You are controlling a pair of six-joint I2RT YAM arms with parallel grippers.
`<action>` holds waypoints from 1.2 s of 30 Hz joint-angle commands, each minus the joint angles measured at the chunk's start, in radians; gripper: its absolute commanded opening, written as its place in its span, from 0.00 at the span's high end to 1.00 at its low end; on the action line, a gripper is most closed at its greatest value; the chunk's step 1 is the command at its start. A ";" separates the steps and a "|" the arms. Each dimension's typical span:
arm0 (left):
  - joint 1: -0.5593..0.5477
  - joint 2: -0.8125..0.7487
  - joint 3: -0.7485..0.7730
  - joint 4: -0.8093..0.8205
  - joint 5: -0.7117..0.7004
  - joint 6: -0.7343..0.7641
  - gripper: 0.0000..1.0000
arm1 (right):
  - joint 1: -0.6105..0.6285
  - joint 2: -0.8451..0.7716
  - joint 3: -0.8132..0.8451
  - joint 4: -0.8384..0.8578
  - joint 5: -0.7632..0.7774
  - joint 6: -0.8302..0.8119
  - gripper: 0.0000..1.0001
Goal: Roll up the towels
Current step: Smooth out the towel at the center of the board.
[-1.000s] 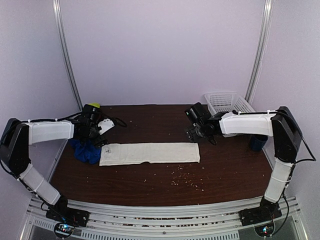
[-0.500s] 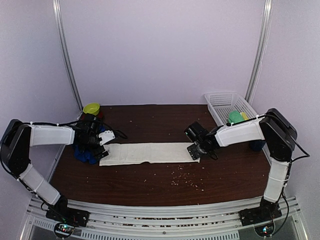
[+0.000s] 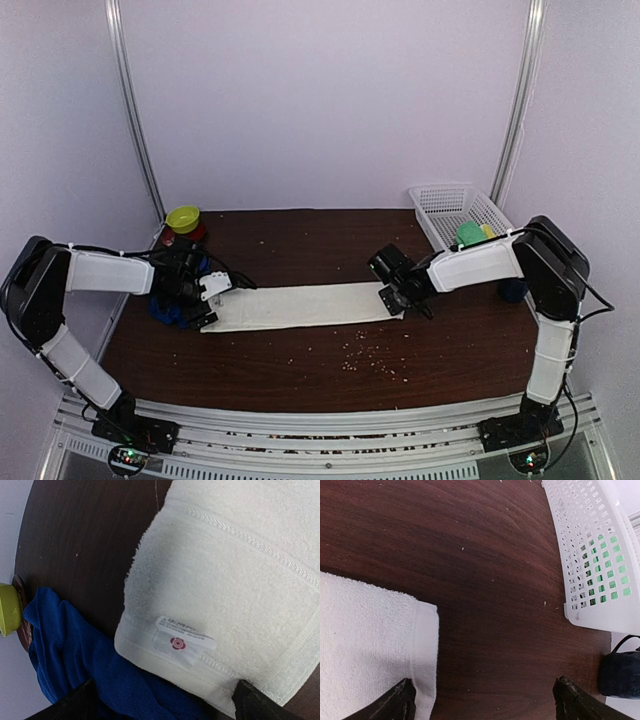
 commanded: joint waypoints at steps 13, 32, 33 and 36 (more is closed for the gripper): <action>-0.001 -0.083 0.115 -0.058 0.115 -0.042 0.02 | -0.025 -0.169 -0.011 0.007 -0.040 -0.020 0.00; 0.128 0.123 0.159 0.247 -0.164 -0.140 0.02 | -0.057 -0.319 -0.297 0.353 -0.526 0.223 0.19; 0.141 0.136 0.164 0.255 -0.182 -0.143 0.02 | -0.059 -0.309 -0.297 0.356 -0.526 0.227 0.20; 0.170 0.168 0.163 0.282 -0.201 -0.125 0.02 | -0.068 -0.280 -0.299 0.372 -0.539 0.236 0.20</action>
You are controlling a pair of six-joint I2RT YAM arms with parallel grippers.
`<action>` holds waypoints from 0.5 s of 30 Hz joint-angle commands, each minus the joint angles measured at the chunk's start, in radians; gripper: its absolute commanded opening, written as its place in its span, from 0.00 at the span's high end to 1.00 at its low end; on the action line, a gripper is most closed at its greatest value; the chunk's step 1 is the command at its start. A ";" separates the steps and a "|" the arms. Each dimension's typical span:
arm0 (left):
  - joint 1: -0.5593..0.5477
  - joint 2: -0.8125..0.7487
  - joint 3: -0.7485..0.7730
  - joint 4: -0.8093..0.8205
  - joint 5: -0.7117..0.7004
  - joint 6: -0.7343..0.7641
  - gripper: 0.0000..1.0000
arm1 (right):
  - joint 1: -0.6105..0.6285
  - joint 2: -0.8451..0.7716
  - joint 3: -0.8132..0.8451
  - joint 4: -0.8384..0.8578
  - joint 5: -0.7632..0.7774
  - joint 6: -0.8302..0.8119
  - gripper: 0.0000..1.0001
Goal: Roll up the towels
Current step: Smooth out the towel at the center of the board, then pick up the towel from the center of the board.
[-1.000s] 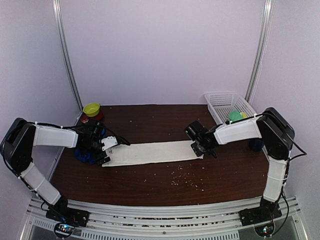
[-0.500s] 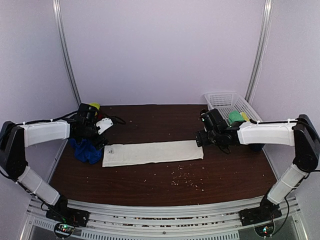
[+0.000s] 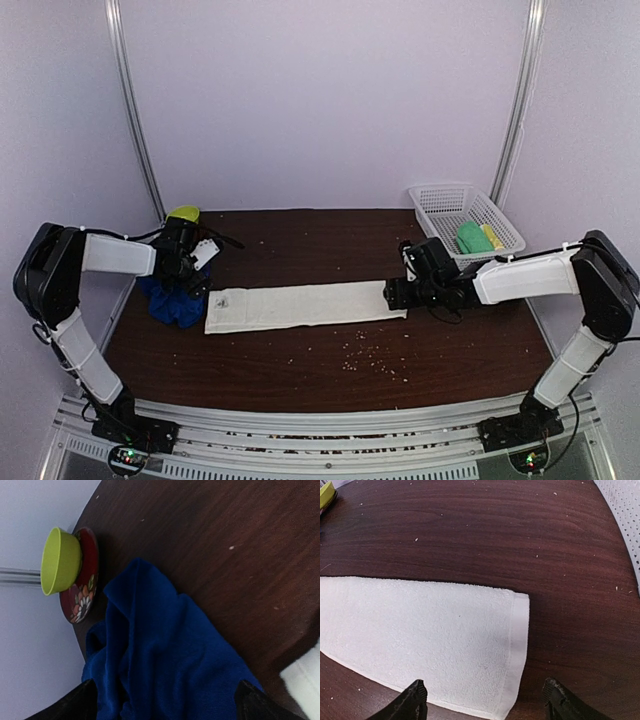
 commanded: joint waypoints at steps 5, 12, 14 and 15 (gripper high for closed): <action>0.062 0.081 0.006 0.116 -0.080 0.008 0.02 | -0.026 0.082 0.003 0.094 -0.053 0.067 0.20; 0.132 0.095 -0.037 0.168 -0.161 0.041 0.02 | -0.045 0.137 0.002 0.146 -0.109 0.120 0.22; 0.163 0.093 -0.045 0.177 -0.166 0.047 0.02 | -0.049 0.144 -0.008 0.161 -0.110 0.138 0.23; 0.182 0.091 -0.045 0.178 -0.162 0.046 0.02 | -0.051 0.145 -0.016 0.170 -0.110 0.148 0.23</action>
